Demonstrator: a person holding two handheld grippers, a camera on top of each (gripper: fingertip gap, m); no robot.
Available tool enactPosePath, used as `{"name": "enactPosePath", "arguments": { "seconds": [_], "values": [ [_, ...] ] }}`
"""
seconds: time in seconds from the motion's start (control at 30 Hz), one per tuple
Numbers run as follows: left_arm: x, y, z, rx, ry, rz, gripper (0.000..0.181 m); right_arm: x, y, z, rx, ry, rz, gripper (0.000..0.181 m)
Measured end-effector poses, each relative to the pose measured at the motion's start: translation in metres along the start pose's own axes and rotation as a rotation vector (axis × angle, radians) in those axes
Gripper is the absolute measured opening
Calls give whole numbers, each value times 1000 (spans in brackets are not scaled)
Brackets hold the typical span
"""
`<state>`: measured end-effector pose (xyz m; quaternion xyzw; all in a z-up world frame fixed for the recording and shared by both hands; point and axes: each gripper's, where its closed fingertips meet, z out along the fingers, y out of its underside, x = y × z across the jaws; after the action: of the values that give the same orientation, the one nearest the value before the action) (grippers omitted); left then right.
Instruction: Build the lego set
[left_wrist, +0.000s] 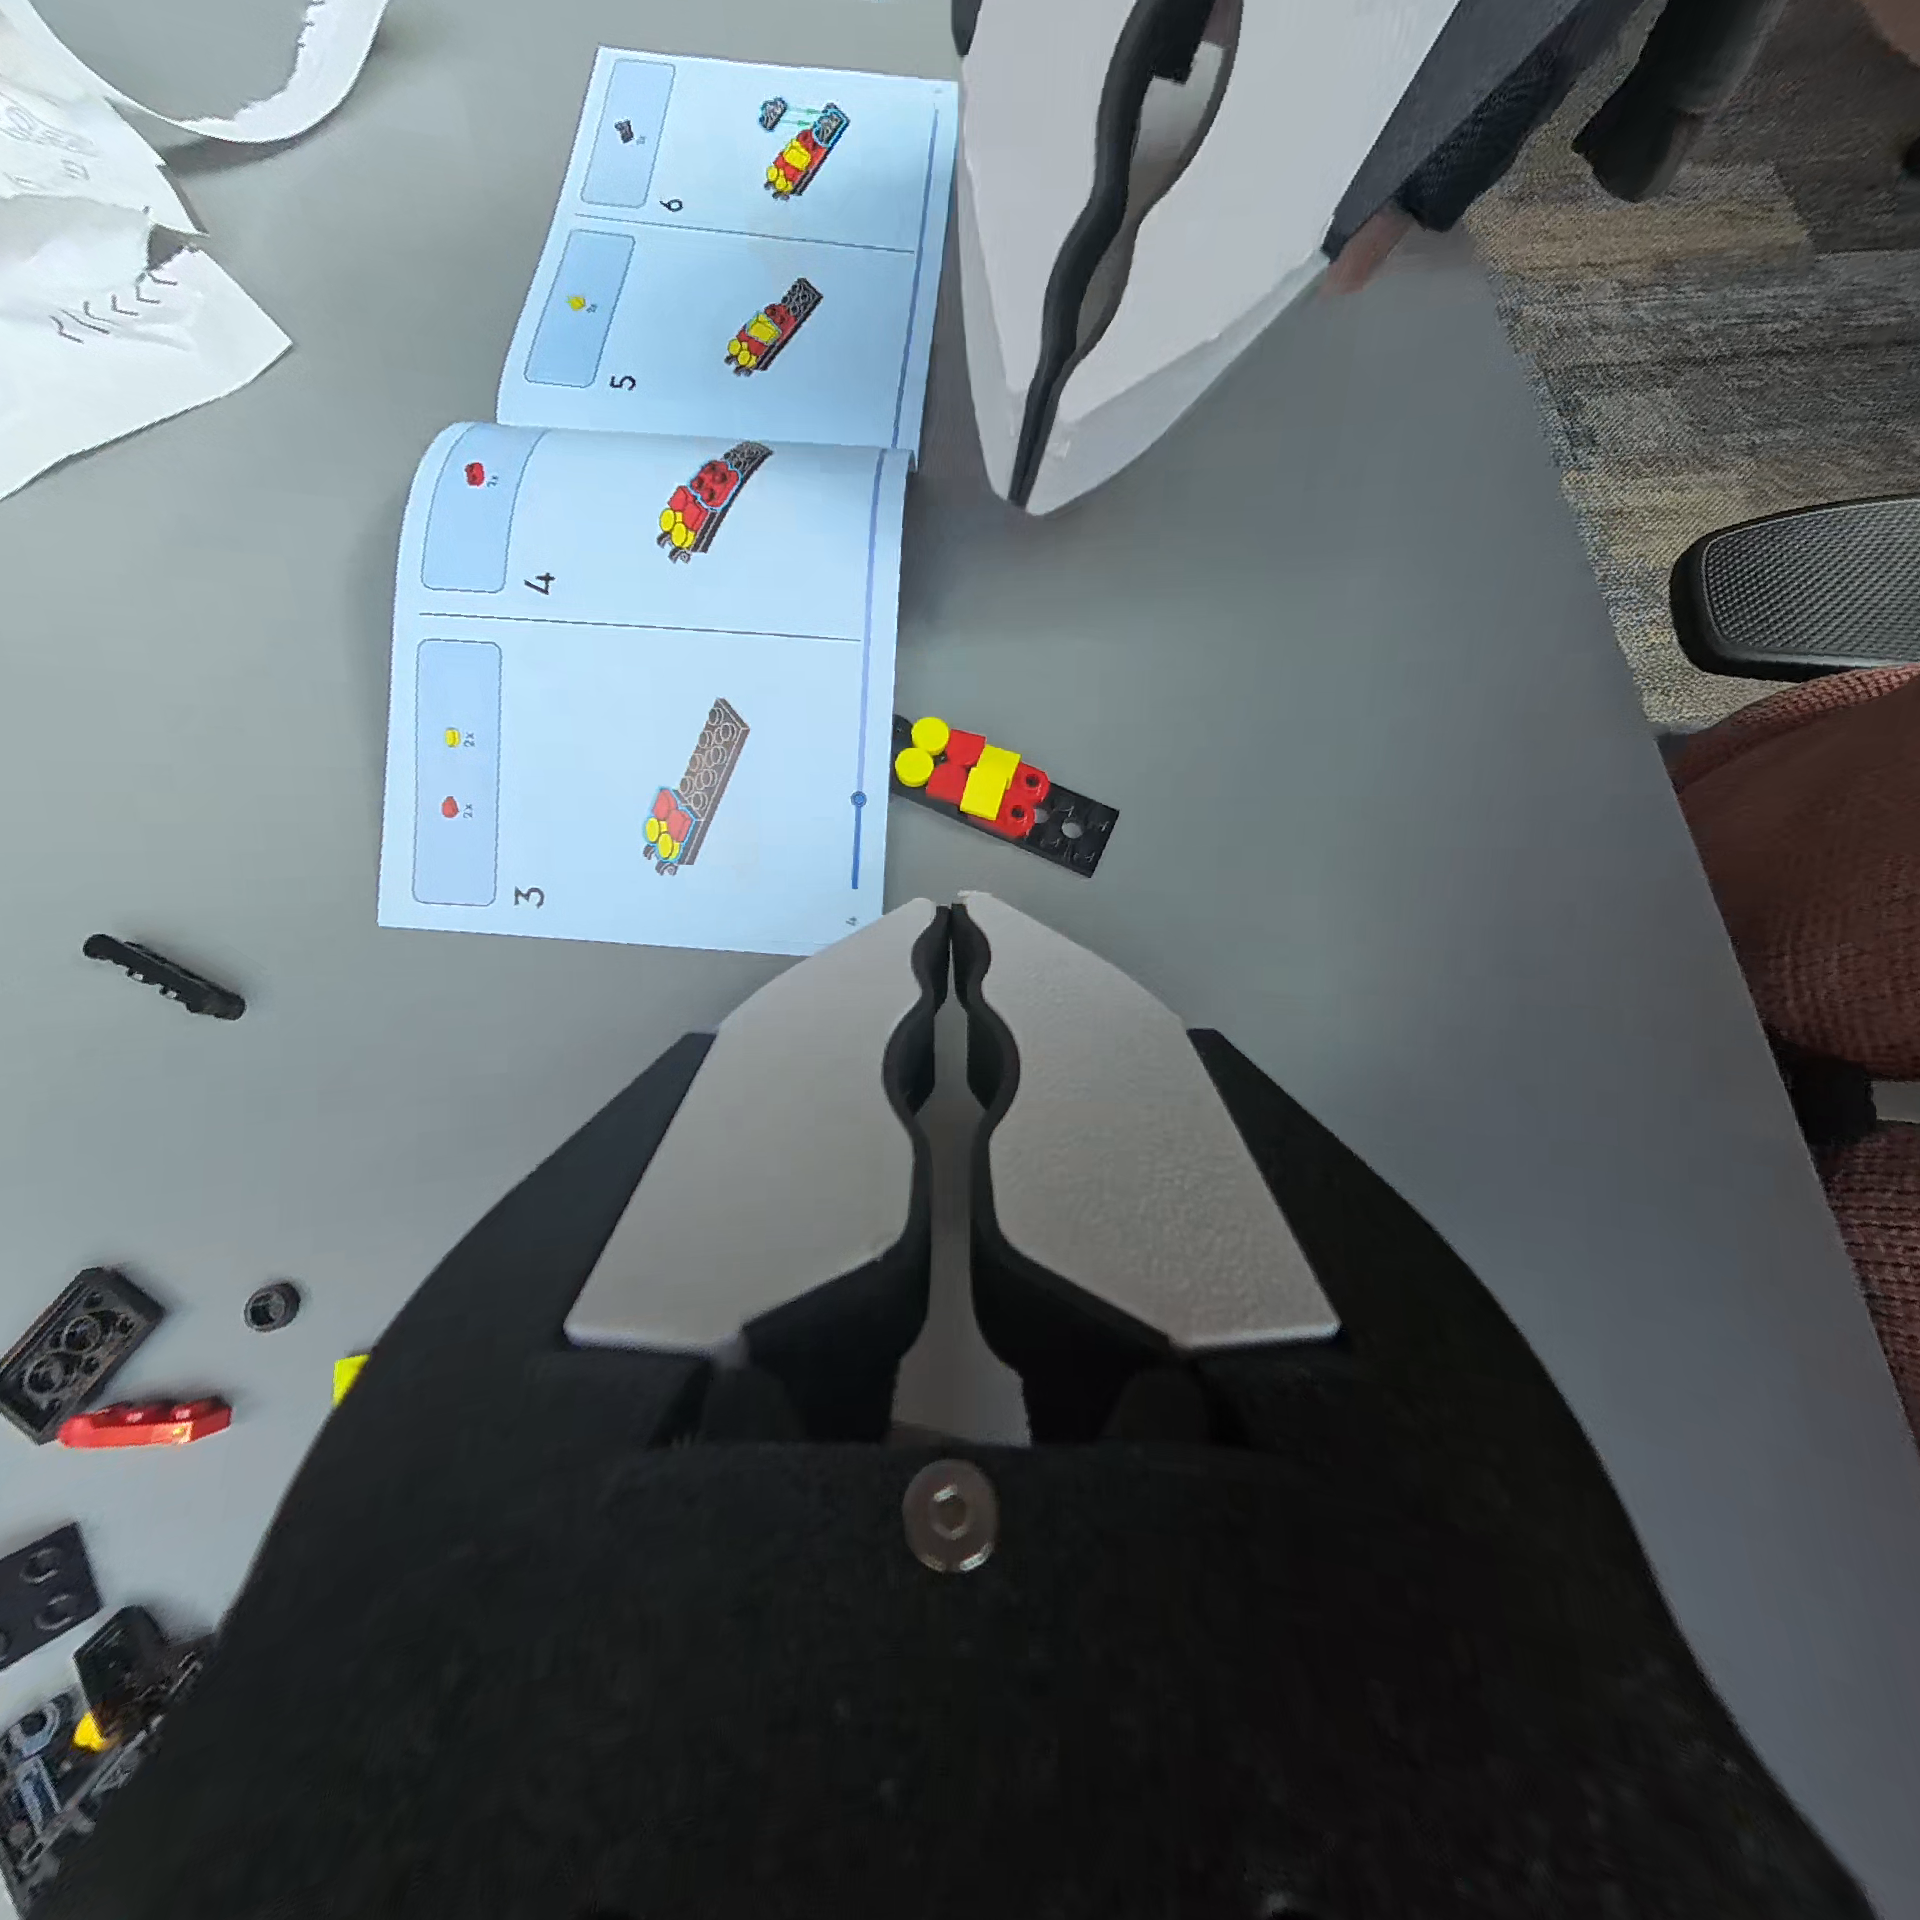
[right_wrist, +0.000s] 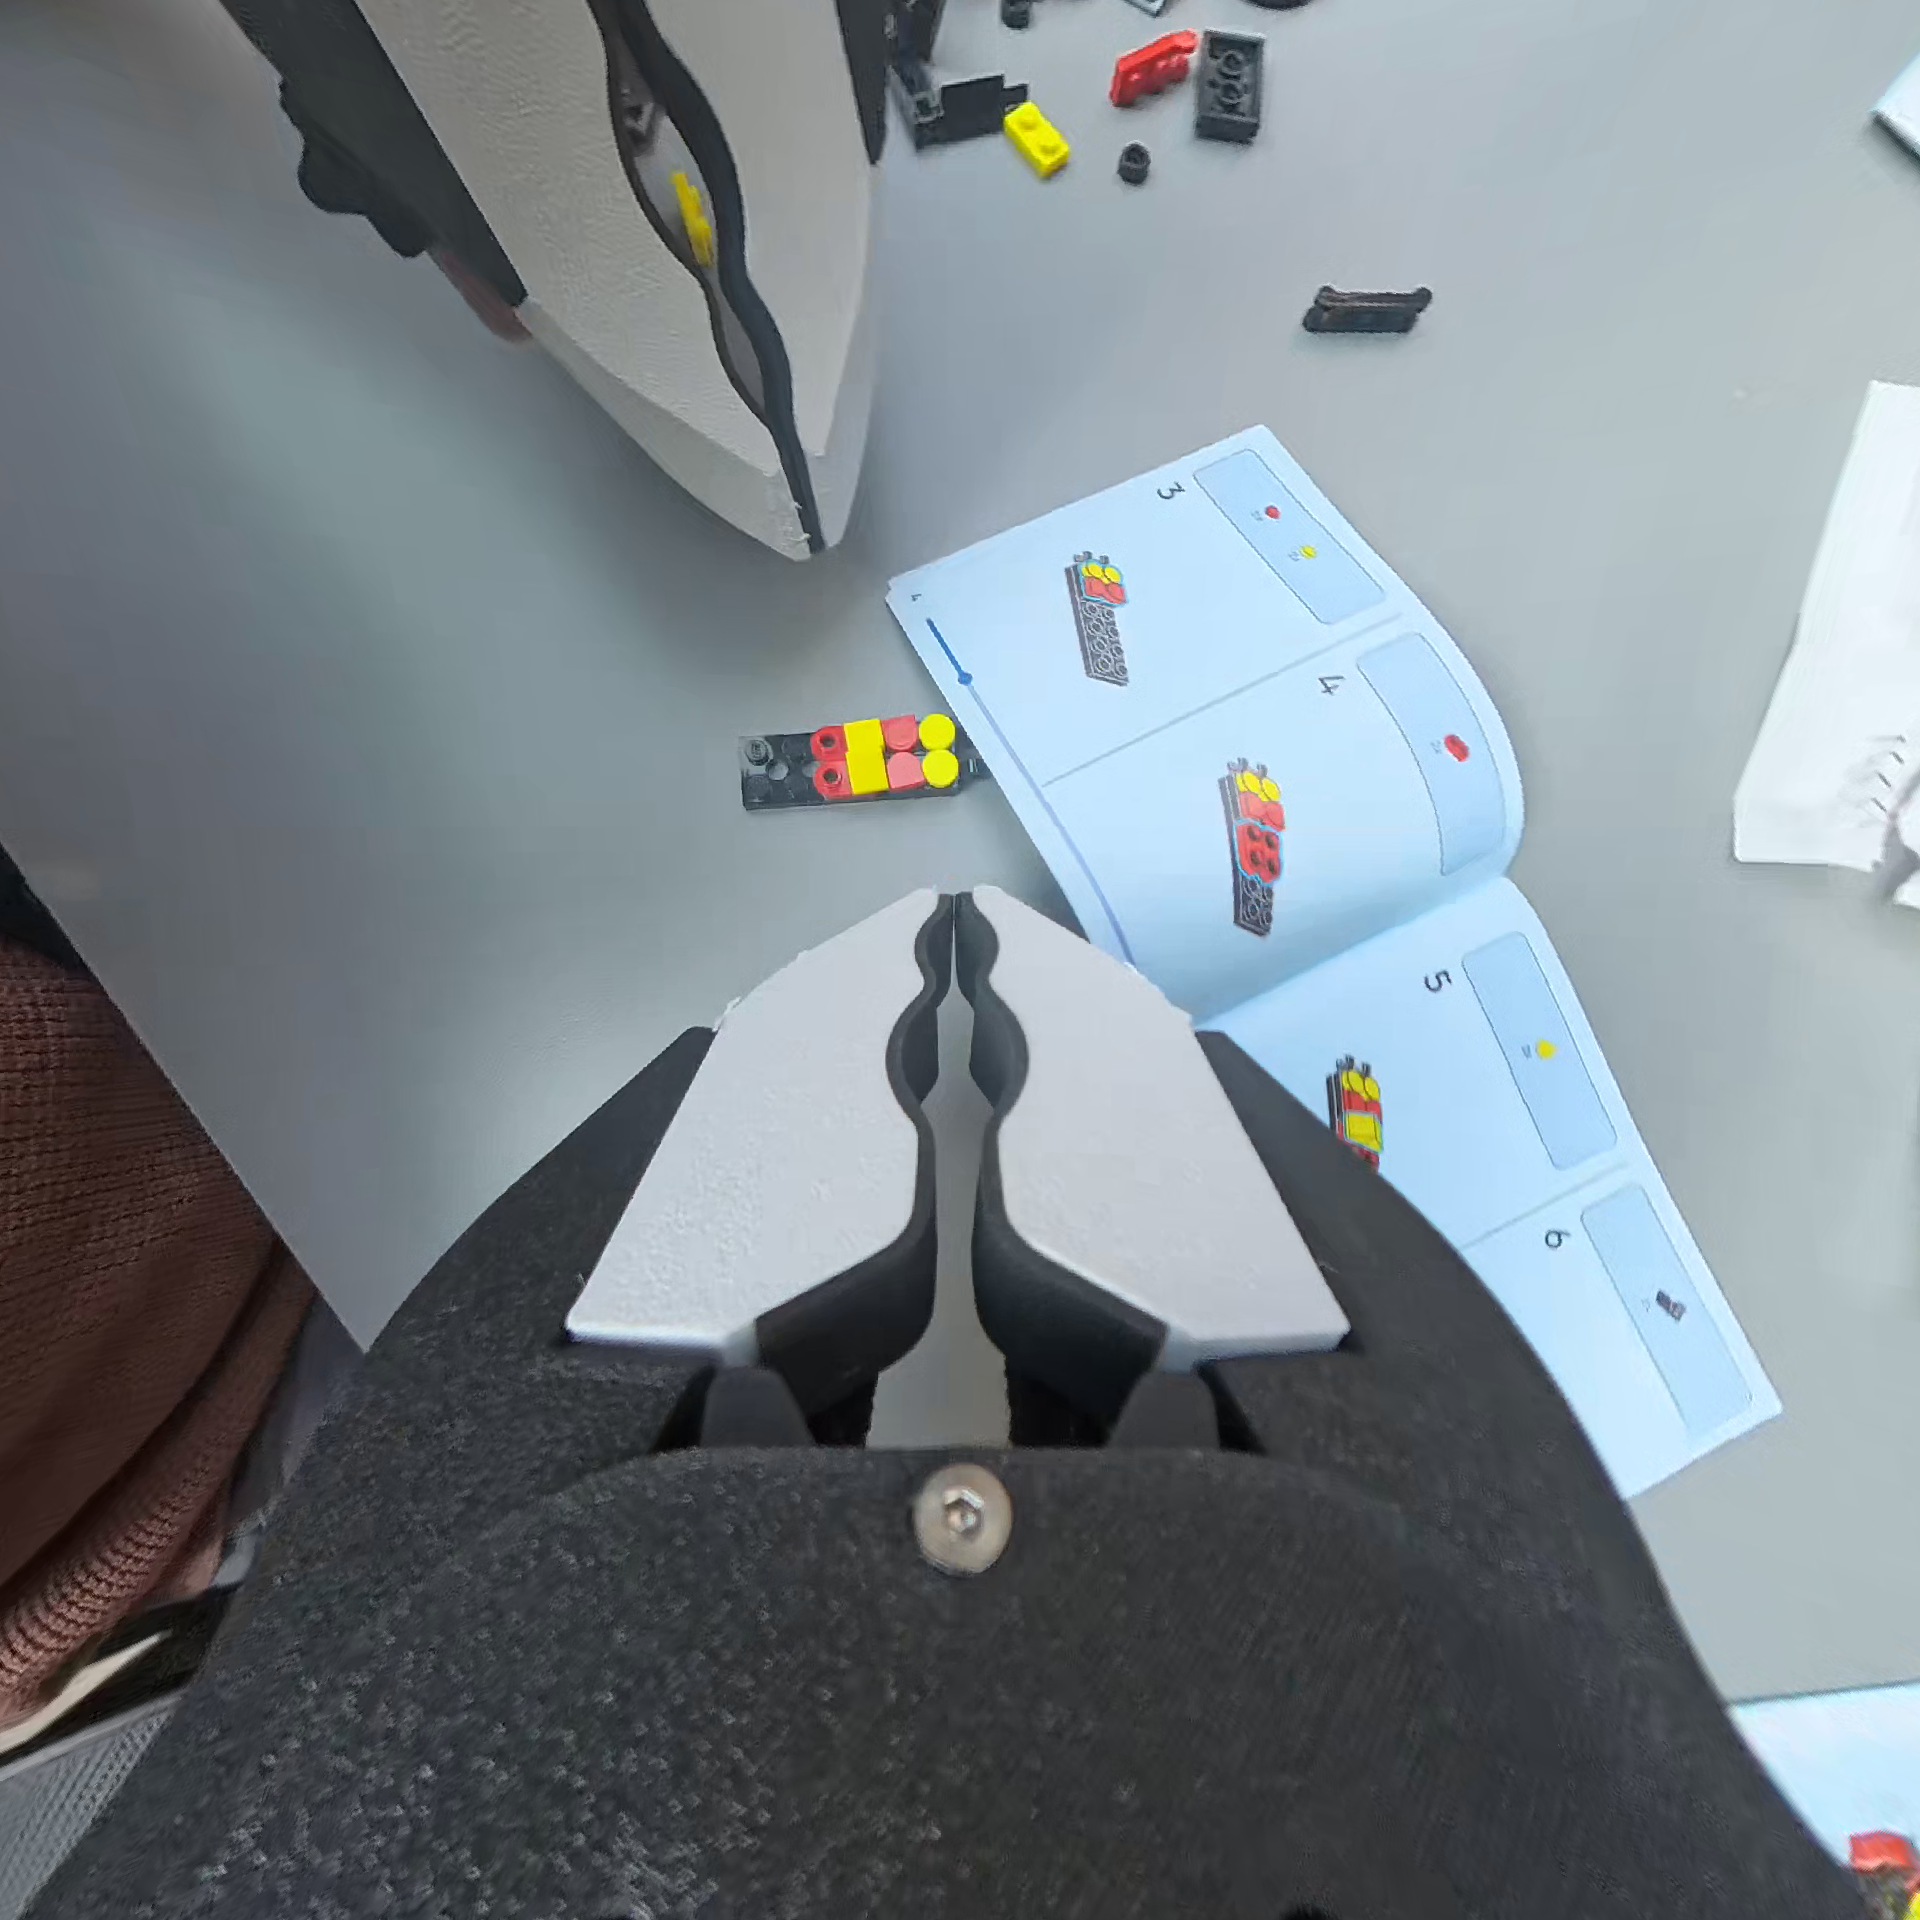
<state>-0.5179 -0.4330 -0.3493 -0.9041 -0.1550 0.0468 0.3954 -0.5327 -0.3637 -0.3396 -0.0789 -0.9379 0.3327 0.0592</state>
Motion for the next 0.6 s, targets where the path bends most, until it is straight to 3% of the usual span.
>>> {"name": "enactPosePath", "arguments": {
  "seconds": [0.03, 0.17, 0.4, 0.5, 0.6],
  "values": [
    [2, -1, -2, 10, -5, -8, 0, -1, 3, -7, 31, 11, 24, 8],
    [8, 0, -12, 62, -68, -31, 5, -2, 21, -41, 164, 67, 128, 8],
    [20, -29, -35, 361, -153, -177, 17, 12, 42, -83, 384, 176, 215, 15],
    [18, -39, -42, 446, -183, -219, 17, 20, 52, -85, 383, 190, 232, 16],
    [11, -38, -42, 427, -206, -242, 17, 28, 63, -86, 344, 229, 225, 17]
  ]
}}
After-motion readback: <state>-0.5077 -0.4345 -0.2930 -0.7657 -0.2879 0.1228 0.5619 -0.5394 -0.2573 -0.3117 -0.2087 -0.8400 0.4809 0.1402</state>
